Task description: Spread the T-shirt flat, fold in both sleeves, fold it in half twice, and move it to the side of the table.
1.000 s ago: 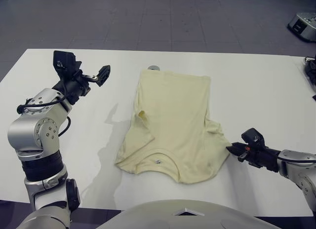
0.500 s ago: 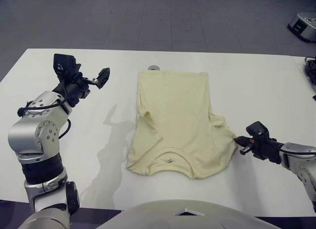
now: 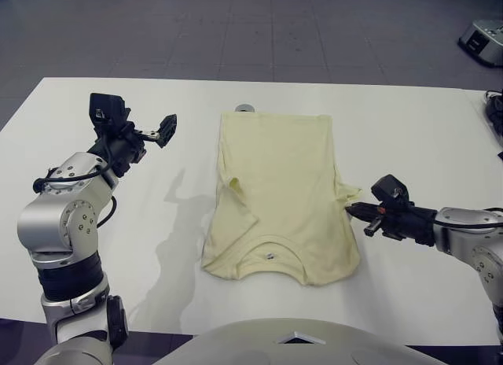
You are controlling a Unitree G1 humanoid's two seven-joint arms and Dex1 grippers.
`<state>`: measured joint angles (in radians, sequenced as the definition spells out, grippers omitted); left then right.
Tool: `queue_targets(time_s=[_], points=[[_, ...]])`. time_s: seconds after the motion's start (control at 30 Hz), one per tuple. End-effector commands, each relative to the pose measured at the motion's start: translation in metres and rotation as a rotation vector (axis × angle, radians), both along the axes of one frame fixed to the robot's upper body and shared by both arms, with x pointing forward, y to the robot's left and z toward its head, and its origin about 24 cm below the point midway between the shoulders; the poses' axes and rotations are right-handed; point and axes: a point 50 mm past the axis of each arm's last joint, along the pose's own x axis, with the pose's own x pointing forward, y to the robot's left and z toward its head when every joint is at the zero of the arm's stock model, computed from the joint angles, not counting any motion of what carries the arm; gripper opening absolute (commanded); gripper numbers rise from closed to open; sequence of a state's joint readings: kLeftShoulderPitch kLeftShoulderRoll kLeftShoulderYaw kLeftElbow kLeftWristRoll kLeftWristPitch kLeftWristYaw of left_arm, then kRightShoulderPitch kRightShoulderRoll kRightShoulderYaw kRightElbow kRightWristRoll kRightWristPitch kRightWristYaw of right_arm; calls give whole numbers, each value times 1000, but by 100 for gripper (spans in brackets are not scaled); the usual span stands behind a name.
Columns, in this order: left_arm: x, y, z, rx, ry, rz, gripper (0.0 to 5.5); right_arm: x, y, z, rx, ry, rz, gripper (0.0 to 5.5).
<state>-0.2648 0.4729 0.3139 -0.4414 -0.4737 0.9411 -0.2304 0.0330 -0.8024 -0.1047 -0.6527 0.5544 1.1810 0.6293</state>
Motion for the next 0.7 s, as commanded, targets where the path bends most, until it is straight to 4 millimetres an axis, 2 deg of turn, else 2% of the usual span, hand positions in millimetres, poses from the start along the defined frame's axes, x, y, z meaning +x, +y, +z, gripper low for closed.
queue_targets(time_s=[0.03, 0.27, 0.4, 0.53, 0.7], points=[[3, -5, 0, 0, 13, -29, 540, -2, 16, -6, 28, 20, 35, 3], [5, -8, 0, 2, 21, -47, 540, 2, 34, -15, 55, 17, 52, 3], [7, -13, -2, 16, 36, -68, 540, 11, 41, -12, 133, -23, -3, 77], [1, -12, -8, 64, 65, -79, 540, 23, 32, 7, 245, -95, -84, 140], [-23, -8, -25, 227, 154, -160, 540, 29, 6, 12, -5, -221, -43, 227]])
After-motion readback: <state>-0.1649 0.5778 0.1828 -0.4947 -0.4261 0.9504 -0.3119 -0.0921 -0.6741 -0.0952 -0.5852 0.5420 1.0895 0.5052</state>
